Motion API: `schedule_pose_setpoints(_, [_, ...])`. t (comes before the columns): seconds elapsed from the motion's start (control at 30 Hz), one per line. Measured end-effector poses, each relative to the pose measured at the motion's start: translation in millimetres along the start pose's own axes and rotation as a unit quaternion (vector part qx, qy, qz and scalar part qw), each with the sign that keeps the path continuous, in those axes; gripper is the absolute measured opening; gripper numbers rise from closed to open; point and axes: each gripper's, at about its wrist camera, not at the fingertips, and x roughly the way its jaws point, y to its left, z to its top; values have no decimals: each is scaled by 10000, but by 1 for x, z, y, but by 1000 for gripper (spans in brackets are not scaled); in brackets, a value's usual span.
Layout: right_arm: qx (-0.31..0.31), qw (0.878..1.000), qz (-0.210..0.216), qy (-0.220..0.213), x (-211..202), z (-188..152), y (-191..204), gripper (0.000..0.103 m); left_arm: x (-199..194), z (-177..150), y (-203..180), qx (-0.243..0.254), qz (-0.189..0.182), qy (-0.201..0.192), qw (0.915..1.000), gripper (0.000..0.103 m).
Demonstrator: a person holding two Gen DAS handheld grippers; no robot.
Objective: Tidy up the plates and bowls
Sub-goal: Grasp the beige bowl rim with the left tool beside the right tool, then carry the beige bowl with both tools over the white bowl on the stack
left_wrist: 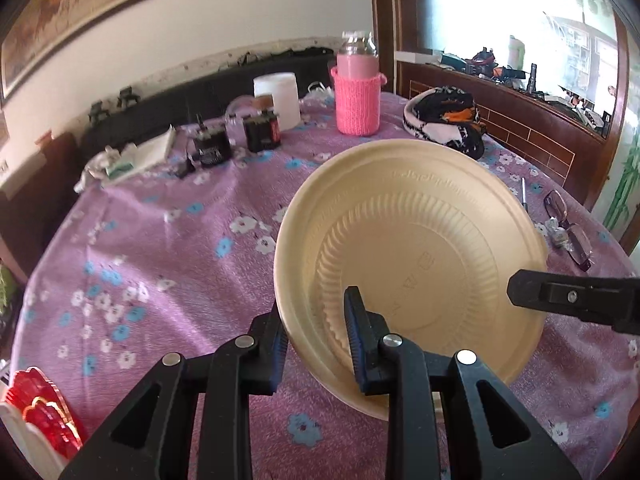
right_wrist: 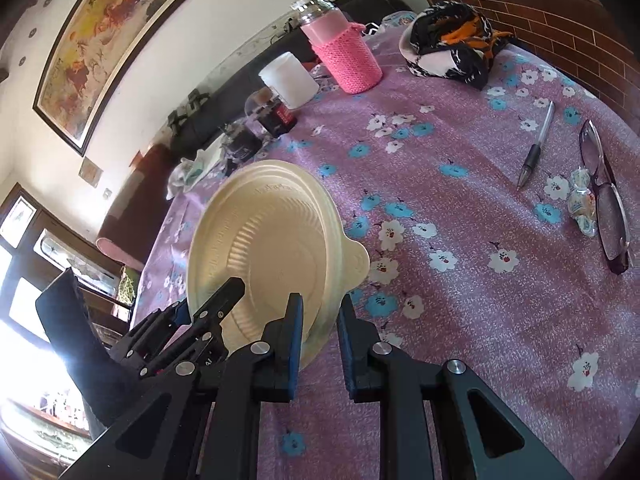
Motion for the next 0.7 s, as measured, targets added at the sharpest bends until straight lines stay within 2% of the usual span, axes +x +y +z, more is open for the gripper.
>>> schedule_pose_setpoints(0.7, [-371,9990,248,16,-28,-25,25,19,-44,-24,5,-25,305,-167,9994,26])
